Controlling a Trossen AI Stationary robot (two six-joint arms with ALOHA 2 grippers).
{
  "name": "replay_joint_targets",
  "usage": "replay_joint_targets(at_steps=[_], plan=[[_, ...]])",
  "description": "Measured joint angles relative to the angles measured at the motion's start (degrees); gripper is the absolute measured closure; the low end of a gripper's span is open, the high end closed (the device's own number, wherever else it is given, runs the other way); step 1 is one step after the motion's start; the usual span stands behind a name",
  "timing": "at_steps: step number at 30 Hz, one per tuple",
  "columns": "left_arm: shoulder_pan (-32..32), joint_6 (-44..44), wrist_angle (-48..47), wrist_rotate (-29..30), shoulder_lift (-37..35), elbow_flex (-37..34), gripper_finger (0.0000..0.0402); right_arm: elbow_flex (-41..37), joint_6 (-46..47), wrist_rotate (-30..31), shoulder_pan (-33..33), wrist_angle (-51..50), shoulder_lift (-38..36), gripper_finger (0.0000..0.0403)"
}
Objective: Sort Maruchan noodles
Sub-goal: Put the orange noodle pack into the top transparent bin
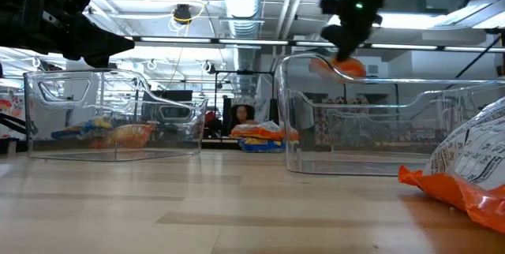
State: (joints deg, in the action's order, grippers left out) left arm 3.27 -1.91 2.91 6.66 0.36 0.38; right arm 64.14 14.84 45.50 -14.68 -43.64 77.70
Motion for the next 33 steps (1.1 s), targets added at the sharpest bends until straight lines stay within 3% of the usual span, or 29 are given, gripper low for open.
replay_joint_targets(at_steps=[9, 27, 33], plan=[[0.0, 0.0, 0.0, 0.0, 0.0, 0.0, 0.0401, -13.9, 9.1, -3.8, -8.0, 1.3, -8.8, 0.0396], [0.0, 0.0, 0.0, 0.0, 0.0, 0.0, 0.0401, -15.0, 7.3, -6.1, -11.3, 12.5, -8.4, 0.0309], [0.0, 0.0, 0.0, 0.0, 0.0, 0.0, 0.0401, -14.9, -1.0, -21.5, -9.2, 33.3, -7.3, 0.0245]])
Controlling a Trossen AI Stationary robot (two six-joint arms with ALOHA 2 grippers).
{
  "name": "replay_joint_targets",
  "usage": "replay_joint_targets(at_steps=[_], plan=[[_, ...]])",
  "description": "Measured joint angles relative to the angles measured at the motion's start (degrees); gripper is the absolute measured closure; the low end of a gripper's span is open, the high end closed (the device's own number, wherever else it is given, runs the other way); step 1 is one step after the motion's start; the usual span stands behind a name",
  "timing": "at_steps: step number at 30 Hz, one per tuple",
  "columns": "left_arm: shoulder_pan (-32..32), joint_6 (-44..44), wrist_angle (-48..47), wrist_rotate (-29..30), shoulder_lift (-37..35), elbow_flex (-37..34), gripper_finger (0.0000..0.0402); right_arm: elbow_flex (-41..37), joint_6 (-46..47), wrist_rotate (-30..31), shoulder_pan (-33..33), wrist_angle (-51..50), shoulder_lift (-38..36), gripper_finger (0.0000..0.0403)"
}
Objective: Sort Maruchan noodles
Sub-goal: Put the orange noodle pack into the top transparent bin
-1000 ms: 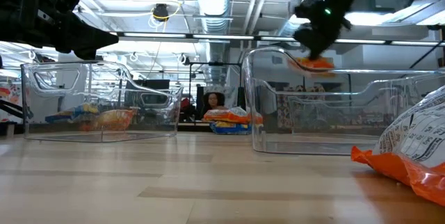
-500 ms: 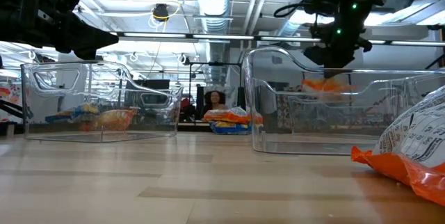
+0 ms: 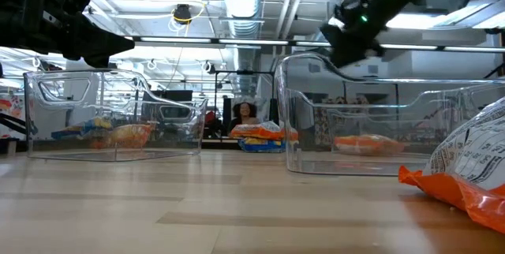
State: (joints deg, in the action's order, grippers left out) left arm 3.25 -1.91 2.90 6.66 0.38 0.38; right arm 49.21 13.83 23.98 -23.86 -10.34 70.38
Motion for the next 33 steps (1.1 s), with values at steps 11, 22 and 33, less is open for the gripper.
replay_joint_targets(at_steps=[11, 22, 33], plan=[[0.0, 0.0, 0.0, 0.0, 0.0, 0.0, 0.0402, 8.0, 1.6, -10.9, 0.6, 17.6, 21.4, 0.0176], [0.0, 0.0, 0.0, 0.0, 0.0, 0.0, 0.0402, 30.9, -0.2, -5.0, -1.5, 4.8, 42.2, 0.0175], [0.0, 0.0, 0.0, 0.0, 0.0, 0.0, 0.0401, 37.5, 0.8, -2.9, -3.1, -2.8, 49.2, 0.0186]])
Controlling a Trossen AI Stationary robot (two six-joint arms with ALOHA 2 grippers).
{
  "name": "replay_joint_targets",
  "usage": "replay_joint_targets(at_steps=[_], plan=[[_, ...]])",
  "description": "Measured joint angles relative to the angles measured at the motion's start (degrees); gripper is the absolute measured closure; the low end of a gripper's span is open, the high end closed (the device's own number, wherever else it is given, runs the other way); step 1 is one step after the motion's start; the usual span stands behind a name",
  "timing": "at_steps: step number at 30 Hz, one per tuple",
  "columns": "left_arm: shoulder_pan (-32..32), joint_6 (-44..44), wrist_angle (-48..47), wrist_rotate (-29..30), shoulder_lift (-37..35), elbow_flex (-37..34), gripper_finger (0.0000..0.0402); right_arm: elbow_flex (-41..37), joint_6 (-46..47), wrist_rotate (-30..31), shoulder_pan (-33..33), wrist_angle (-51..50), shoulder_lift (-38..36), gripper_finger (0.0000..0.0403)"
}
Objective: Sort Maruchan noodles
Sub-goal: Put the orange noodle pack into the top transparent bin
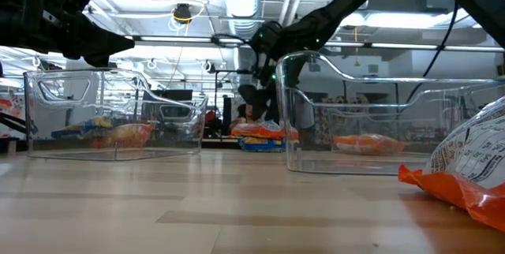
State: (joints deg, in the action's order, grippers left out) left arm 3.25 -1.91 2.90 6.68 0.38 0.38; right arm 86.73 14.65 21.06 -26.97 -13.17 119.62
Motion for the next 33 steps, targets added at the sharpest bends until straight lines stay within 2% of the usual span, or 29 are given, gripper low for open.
replay_joint_targets(at_steps=[13, 19, 21, 23, 27, 33], plan=[[0.0, 0.0, 0.0, 0.0, 0.0, 0.0, 0.0401, 0.1, 1.0, -0.5, -1.1, -6.7, -0.1, 0.0186], [0.0, 0.0, 0.0, 0.0, 0.0, 0.0, 0.0401, 0.1, -0.5, -3.3, -1.4, -7.2, -0.1, 0.0196], [0.0, 0.0, 0.0, 0.0, 0.0, 0.0, 0.0401, 0.1, -1.1, -2.7, -1.3, -7.5, -0.1, 0.0218], [0.0, 0.0, 0.0, 0.0, 0.0, 0.0, 0.0401, 0.1, -1.3, -1.9, -1.3, -7.6, -0.1, 0.0259], [0.0, 0.0, 0.0, 0.0, 0.0, 0.0, 0.0401, 0.1, -4.3, -1.5, -1.0, -7.6, -0.4, 0.0375], [0.0, 0.0, 0.0, 0.0, 0.0, 0.0, 0.0401, 0.1, -8.3, -0.7, 0.4, -7.5, -3.7, 0.0394]])
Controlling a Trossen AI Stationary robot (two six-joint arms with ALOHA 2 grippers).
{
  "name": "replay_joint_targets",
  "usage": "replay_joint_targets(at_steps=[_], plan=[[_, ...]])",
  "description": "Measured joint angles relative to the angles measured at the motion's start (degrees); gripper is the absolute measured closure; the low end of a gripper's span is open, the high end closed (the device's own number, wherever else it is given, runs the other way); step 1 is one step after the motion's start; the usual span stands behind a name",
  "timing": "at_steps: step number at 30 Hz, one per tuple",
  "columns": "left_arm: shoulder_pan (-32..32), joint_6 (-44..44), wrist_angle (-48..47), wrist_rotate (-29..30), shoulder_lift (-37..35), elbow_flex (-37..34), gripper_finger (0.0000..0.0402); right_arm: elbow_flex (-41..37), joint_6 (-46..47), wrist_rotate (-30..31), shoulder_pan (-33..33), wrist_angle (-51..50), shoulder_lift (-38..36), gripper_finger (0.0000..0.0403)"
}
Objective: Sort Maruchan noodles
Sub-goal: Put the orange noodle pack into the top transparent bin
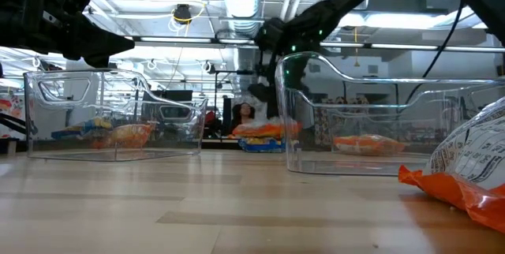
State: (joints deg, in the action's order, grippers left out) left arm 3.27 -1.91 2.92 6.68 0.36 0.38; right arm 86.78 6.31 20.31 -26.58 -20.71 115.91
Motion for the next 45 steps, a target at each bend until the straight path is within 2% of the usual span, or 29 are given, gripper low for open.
replay_joint_targets(at_steps=[8, 14, 23, 30, 36, 45], plan=[[0.0, 0.0, 0.0, 0.0, 0.0, 0.0, 0.0401, -0.4, -5.0, 1.2, 3.7, -4.3, -8.5, 0.0396], [0.0, 0.0, 0.0, 0.0, 0.0, 0.0, 0.0401, -8.0, -4.2, 8.6, 7.1, -9.6, -18.7, 0.0396], [0.0, 0.0, 0.0, 0.0, 0.0, 0.0, 0.0401, -29.4, 13.6, 18.4, 10.6, -19.5, -43.2, 0.0396], [0.0, 0.0, 0.0, 0.0, 0.0, 0.0, 0.0401, -33.2, 28.8, 23.9, 12.9, -37.0, -59.1, 0.0396], [0.0, 0.0, 0.0, 0.0, 0.0, 0.0, 0.0401, -33.3, 35.8, 23.3, 13.1, -47.7, -62.2, 0.0396], [0.0, 0.0, 0.0, 0.0, 0.0, 0.0, 0.0401, -37.4, 35.6, 23.0, 12.6, -48.0, -58.1, 0.0387]])
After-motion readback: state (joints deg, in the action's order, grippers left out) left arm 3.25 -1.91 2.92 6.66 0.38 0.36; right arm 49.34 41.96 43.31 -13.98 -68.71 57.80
